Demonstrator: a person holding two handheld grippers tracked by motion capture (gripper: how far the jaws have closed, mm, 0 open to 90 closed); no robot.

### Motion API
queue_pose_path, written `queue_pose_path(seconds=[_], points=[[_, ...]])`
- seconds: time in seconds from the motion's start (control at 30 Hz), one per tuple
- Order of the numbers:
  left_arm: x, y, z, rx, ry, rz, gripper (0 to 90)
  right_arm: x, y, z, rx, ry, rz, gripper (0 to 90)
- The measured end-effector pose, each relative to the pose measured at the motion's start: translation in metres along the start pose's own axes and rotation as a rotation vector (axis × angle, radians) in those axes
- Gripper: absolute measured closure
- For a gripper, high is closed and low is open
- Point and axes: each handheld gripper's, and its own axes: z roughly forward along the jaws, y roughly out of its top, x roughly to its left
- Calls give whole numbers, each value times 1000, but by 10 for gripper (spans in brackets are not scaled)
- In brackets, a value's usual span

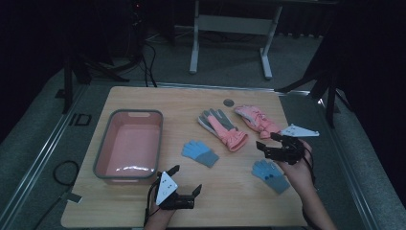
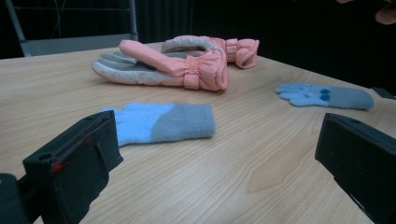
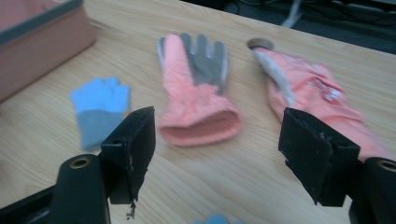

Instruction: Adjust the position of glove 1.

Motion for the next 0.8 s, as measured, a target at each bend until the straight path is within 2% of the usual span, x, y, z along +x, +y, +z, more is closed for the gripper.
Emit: queue_pose_path(seconds=[0.07,0.1,0.3,0.43,0.5,0.53,0.57,0.6,0.63,0.67,0.7,0.73,0.8], points=[[0,0,0,-3,-3,0,0,5,3,6,0,20,-14,317],[0,0,0,-4,-3,1,0,11,7,13,4,46,-41,319],[0,0,0,-4,-7,1,0,30,14,36,31,104,-103,321],[0,0,0,-4,-8,-2,0,43,19,53,41,153,-127,345],[0,0,0,-4,-7,-2,0,46,19,58,44,157,-133,349],[0,0,0,-3,-6,-2,0,52,21,67,53,190,-146,390],[0,0,0,-3,-6,-2,0,56,21,71,52,192,-163,405],[1,0,0,-10,-13,-19,0,59,21,76,57,206,-178,424],[1,0,0,-10,-13,-19,0,59,21,76,57,206,-178,424],[0,0,0,-7,-13,-21,0,66,21,86,58,225,-210,440],[0,0,0,-7,-13,-21,0,66,21,86,58,225,-210,440],[0,0,0,-8,-12,-14,0,71,21,96,75,241,-229,445],[-1,0,0,-10,-12,-8,0,76,21,105,86,250,-236,477]])
